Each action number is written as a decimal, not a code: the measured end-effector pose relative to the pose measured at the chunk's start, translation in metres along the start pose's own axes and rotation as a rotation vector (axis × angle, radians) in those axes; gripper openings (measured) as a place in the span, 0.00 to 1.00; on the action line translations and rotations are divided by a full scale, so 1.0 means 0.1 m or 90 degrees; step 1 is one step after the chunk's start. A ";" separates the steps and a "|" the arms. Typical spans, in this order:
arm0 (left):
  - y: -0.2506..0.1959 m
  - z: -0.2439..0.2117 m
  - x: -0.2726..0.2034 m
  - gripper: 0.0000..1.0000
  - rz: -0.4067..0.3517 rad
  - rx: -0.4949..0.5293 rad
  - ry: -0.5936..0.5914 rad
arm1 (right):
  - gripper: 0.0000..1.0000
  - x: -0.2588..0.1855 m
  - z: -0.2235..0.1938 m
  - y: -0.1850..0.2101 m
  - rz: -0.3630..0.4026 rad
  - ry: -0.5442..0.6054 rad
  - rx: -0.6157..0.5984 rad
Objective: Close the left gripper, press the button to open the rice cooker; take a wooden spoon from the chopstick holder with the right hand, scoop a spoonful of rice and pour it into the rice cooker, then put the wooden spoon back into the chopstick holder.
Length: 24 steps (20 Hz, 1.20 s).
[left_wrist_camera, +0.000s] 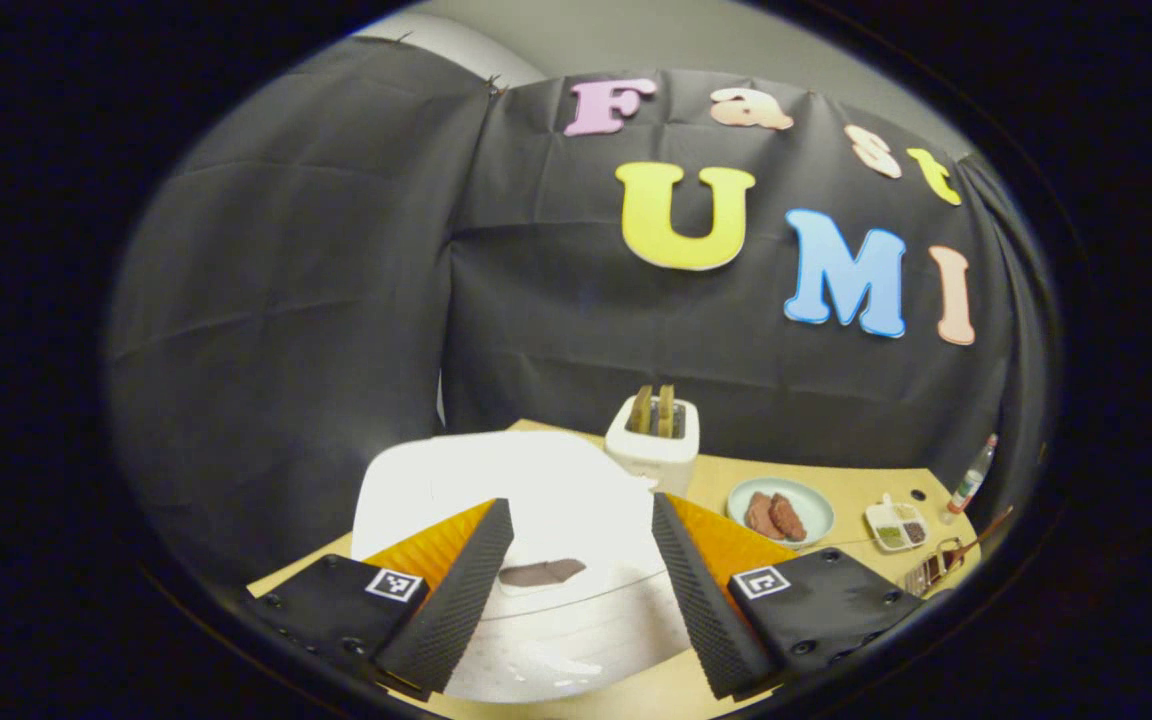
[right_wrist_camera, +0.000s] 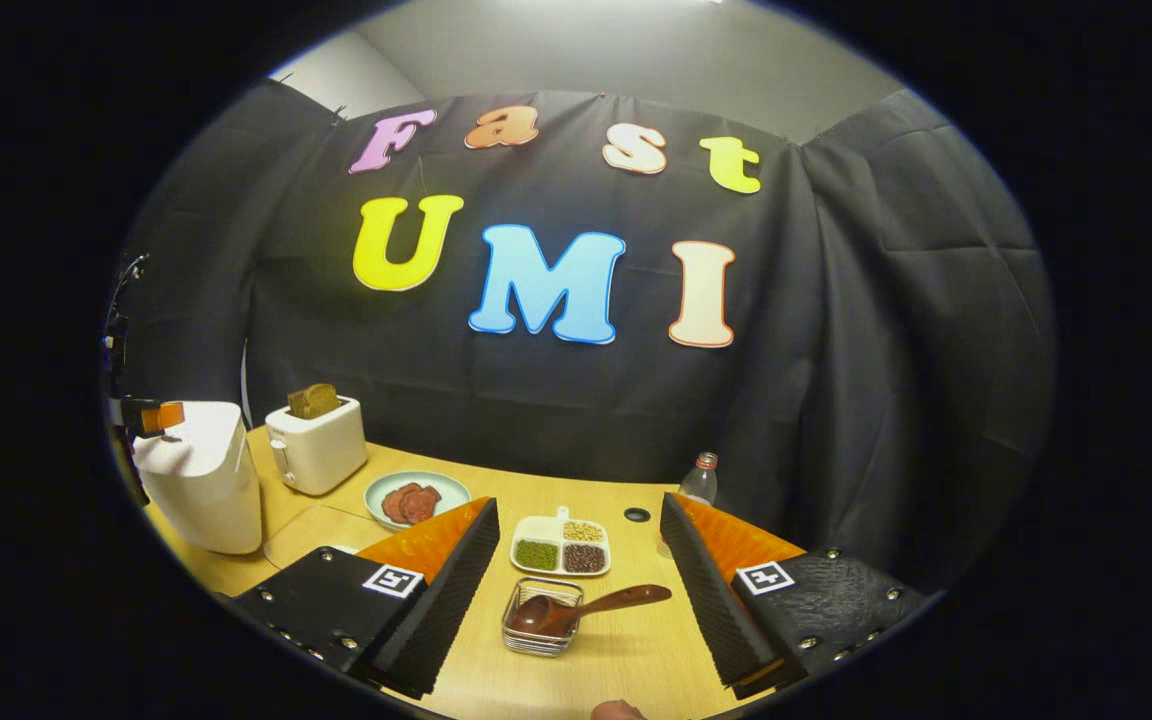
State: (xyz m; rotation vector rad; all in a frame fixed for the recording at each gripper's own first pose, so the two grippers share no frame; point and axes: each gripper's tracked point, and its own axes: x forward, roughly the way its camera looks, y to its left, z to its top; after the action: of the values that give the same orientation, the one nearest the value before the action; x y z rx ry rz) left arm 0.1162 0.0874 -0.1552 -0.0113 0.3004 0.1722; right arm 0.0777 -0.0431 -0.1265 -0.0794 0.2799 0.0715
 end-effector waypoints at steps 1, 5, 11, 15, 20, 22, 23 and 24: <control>-0.05 0.23 -0.14 0.96 -0.014 0.017 -0.035 | 0.98 -0.03 0.09 0.04 0.002 -0.010 0.009; -0.36 0.98 -0.67 0.99 -0.030 0.057 -0.158 | 0.99 -0.21 0.45 0.22 0.011 -0.059 0.028; -0.64 1.00 -1.27 0.96 -0.057 0.044 -0.176 | 0.98 -0.50 0.74 0.42 0.028 -0.128 0.039; -0.73 0.94 -1.52 0.94 -0.069 0.030 -0.181 | 0.98 -0.54 0.71 0.47 0.034 -0.134 0.033; -0.60 0.94 -1.62 0.97 -0.068 0.022 -0.184 | 0.98 -0.56 0.83 0.51 0.038 -0.151 0.037; -0.57 0.96 -1.65 0.94 -0.069 0.018 -0.185 | 0.98 -0.58 0.87 0.55 0.041 -0.158 0.035; -0.56 0.98 -1.66 0.97 -0.070 0.020 -0.187 | 0.98 -0.59 0.88 0.57 0.042 -0.159 0.033; -0.54 1.00 -1.68 0.97 -0.070 0.022 -0.191 | 0.98 -0.58 0.88 0.58 0.041 -0.160 0.031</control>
State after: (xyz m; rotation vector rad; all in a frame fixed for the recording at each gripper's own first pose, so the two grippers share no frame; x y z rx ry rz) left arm -0.0032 0.0096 -0.0112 0.0328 0.0026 0.0577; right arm 0.0408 0.0187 -0.0303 -0.0124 0.0327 0.1380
